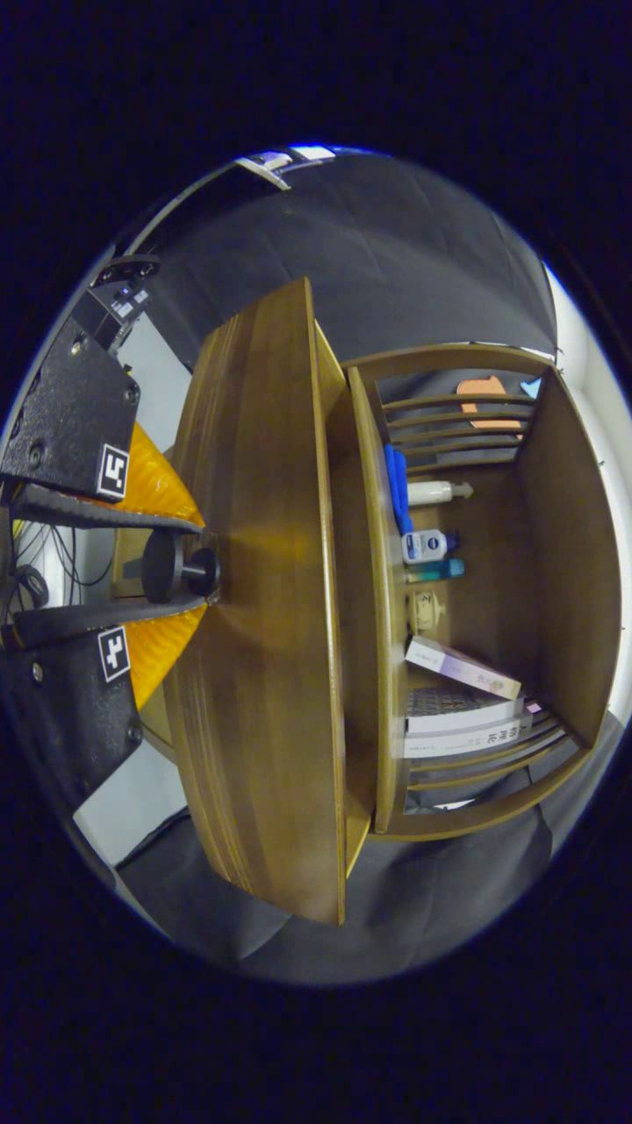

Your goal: Pull open the drawer, take out the items inside it, and place them on the countertop above the cabinet.

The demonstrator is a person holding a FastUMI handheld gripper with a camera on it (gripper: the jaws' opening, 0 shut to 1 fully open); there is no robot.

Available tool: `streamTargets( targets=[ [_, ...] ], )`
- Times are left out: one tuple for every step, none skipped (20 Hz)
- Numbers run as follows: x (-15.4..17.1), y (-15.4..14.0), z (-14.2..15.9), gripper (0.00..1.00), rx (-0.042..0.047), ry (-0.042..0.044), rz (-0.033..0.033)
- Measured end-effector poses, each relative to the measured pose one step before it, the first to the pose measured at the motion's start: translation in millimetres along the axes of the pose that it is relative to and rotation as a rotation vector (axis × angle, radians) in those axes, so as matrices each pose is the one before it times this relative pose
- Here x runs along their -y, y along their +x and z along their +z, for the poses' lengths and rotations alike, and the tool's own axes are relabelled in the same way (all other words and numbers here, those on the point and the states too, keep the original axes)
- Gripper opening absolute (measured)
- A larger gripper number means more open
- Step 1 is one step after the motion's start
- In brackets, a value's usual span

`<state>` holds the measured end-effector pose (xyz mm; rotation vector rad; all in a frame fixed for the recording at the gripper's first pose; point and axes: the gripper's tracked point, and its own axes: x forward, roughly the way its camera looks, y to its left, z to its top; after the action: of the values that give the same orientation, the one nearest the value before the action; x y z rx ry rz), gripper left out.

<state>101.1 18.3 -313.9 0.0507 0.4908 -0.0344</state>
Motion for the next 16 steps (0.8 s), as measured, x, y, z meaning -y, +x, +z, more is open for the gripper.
streamTargets(
  targets=[
    [-0.91,-7.60,-0.92,0.40,0.01264,-0.00159,0.00839],
    [-0.19,-3.73,-7.33,0.40,-0.01221,-0.01107,0.00388],
    [-0.20,-7.38,-0.61,0.40,0.00246,-0.01204,0.00310],
    [0.27,-4.70,-3.18,0.40,0.00198,-0.00711,-0.00090],
    [-1.22,-4.05,-3.87,0.40,-0.00154,-0.00498,0.00487],
    [-0.63,-4.60,-2.96,0.40,-0.00452,-0.00288,0.00601],
    [-0.48,-4.48,-3.36,0.40,-0.00640,-0.00098,0.00444],
    [-0.51,-4.30,-3.82,0.40,-0.00715,-0.00309,0.00534],
    [-0.75,-5.31,-3.51,0.40,-0.00562,-0.00536,0.00681],
    [-1.32,-4.03,-2.42,0.40,-0.00679,-0.00728,0.00673],
    [-1.46,-4.26,-3.64,0.40,-0.00633,-0.00756,0.00399],
    [-1.25,-1.93,-1.29,0.40,-0.00266,-0.00720,0.00288],
    [-1.74,-1.75,-2.22,0.40,-0.00223,-0.00781,0.00219],
    [-0.97,-1.08,-0.31,0.40,-0.00361,-0.00808,-0.00082],
    [0.69,1.09,-1.21,0.40,-0.00723,-0.00232,-0.00366],
    [2.37,-0.92,-0.86,0.40,-0.01743,0.00176,-0.01024]
  ],
)
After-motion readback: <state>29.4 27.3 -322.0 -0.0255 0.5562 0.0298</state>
